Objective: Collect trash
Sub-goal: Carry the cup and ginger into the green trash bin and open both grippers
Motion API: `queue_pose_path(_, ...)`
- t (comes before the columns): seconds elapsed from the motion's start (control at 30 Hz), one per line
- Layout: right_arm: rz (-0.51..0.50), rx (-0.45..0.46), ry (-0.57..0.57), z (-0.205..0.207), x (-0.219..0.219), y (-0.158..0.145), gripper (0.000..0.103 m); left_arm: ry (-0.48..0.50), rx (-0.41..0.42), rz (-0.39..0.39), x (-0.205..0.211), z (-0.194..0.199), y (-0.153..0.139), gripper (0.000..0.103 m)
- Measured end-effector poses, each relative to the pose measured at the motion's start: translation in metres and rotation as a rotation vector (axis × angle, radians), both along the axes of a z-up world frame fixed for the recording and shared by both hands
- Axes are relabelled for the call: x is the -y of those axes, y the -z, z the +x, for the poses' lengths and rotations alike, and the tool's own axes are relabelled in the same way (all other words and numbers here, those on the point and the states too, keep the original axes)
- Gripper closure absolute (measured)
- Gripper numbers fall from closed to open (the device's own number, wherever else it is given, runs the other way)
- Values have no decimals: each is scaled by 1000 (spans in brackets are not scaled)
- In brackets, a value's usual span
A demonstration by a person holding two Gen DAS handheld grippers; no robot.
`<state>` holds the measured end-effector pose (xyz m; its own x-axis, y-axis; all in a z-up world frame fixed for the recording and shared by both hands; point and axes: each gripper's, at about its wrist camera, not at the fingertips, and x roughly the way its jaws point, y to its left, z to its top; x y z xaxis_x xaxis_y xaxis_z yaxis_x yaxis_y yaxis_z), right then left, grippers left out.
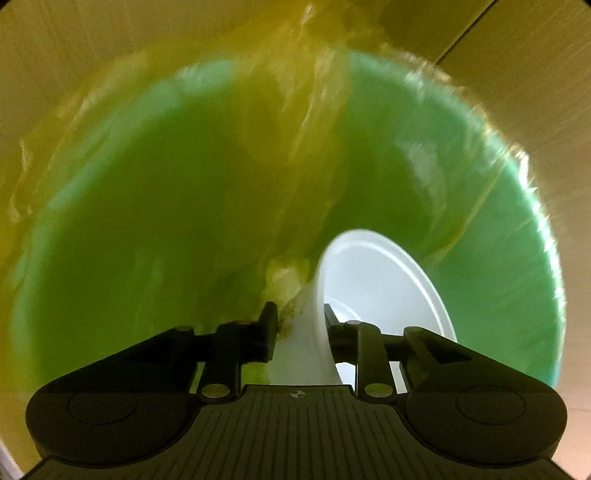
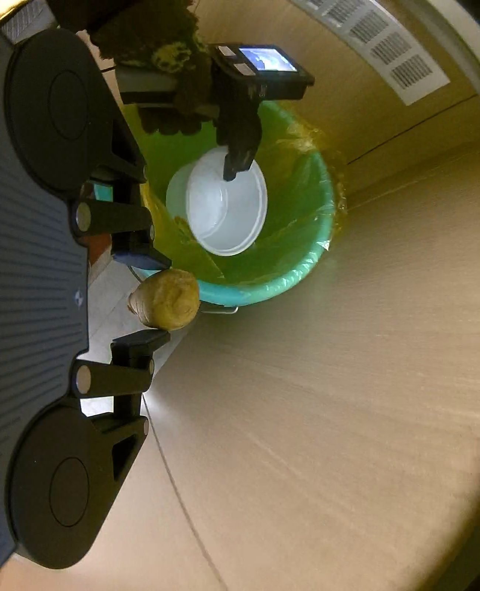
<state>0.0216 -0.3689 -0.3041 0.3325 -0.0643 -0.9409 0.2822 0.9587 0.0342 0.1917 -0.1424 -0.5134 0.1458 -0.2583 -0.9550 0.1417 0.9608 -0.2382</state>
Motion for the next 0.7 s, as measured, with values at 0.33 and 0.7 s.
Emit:
queue_pose_path(0.33,-9,17,-128,79,-19,16,68,77,-17,-47,-3,-1,0,73)
queue_pose_path(0.7,-49,-70,-170,95,-32,35,68,104,7,-138,-14,0,-27,73)
